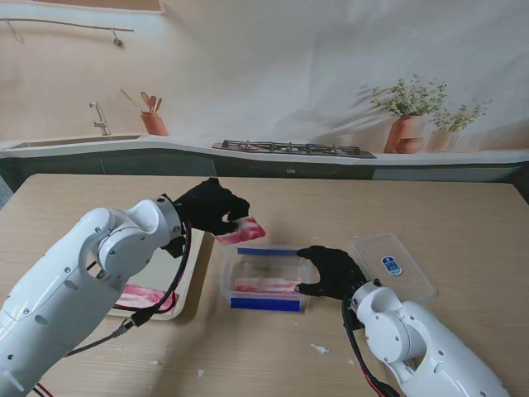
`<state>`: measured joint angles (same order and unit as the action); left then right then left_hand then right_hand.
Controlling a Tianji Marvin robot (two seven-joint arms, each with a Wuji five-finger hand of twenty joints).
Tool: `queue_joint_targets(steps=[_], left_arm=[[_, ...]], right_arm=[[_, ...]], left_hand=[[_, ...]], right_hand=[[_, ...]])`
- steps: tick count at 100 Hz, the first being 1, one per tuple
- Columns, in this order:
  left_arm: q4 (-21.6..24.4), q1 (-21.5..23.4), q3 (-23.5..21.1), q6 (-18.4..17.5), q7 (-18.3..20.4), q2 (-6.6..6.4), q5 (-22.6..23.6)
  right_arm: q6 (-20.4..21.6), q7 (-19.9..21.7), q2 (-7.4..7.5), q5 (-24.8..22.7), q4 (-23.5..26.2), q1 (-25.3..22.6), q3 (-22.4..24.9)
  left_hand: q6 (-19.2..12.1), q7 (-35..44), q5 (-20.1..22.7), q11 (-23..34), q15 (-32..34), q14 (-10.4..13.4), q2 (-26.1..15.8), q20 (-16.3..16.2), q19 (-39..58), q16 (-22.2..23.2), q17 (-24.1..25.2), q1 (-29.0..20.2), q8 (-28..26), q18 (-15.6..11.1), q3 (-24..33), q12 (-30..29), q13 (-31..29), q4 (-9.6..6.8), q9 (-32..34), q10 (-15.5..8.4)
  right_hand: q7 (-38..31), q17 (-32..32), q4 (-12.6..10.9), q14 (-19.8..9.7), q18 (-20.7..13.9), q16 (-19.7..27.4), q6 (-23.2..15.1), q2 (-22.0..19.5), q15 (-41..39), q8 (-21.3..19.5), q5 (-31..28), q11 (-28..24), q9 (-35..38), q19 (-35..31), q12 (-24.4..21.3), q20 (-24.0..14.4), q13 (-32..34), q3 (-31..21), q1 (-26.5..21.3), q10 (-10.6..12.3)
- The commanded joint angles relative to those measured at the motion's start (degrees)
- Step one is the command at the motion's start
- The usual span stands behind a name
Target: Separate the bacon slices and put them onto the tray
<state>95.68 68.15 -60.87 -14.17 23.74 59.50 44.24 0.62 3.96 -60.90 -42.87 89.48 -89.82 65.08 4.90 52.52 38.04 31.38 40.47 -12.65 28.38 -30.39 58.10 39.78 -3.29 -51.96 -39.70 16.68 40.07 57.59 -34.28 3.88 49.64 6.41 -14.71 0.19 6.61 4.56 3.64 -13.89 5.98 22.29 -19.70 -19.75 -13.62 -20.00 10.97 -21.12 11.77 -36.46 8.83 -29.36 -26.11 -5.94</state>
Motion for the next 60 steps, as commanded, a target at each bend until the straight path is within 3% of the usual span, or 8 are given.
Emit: queue_joint_targets(steps=[1,46,60], left_arm=[[1.1,0.3,-1.9,-1.3,2.6,-1.48,0.5],[-0.9,1.5,-10.3,-7.7,13.5,-4.06,5.6],[-2.9,0.7,-11.1,-10.3,16.0,-4.72,10.0]], right_arm=[[-0.3,0.9,-0.39,0.1,0.1,-0.3,-0.3],[-0.3,0.8,-0.40,0.1,0.1,-0.2,-0.5],[-0.4,0.9,-0.40,0.0,0.2,-0.2,-0.5]], left_hand=[[-1.4,3.5,-0.7,0.6,-0.6,1.3,-1.5,0.4,0.0,-0.6,1.1,-1.1,-2.0,-1.3,0.4,1.0,0.6,1.27,-0.6,-2.4],[-3.6,3.3,-2.1,-0.7,-2.9,3.8,-2.2,1.5,-1.8,-0.9,2.4,-0.3,-4.1,-2.5,0.0,1.9,1.7,-0.56,-1.9,-4.4],[-4.3,3.6,-2.8,-1.1,-3.5,4.5,-2.7,1.9,-2.4,-1.1,2.5,-0.4,-4.6,-2.8,-1.0,2.2,1.9,-0.76,-2.5,-5.2]], right_hand=[[-0.2,-0.2,-1.3,-1.7,0.1,-0.4,1.1,-0.8,-0.3,0.3,1.3,-0.3,-0.8,1.7,0.0,-1.2,-1.3,-0.5,-0.7,1.9],[-0.2,-0.3,-1.3,-1.6,0.1,-0.3,1.1,-0.8,-0.2,0.3,1.3,-0.3,-0.7,1.7,0.0,-1.2,-1.3,-0.4,-0.7,1.9],[-0.2,-0.2,-1.3,-1.7,0.2,-0.3,1.0,-0.9,-0.2,0.3,1.3,-0.4,-0.7,1.7,0.0,-1.2,-1.3,-0.3,-0.6,1.9]])
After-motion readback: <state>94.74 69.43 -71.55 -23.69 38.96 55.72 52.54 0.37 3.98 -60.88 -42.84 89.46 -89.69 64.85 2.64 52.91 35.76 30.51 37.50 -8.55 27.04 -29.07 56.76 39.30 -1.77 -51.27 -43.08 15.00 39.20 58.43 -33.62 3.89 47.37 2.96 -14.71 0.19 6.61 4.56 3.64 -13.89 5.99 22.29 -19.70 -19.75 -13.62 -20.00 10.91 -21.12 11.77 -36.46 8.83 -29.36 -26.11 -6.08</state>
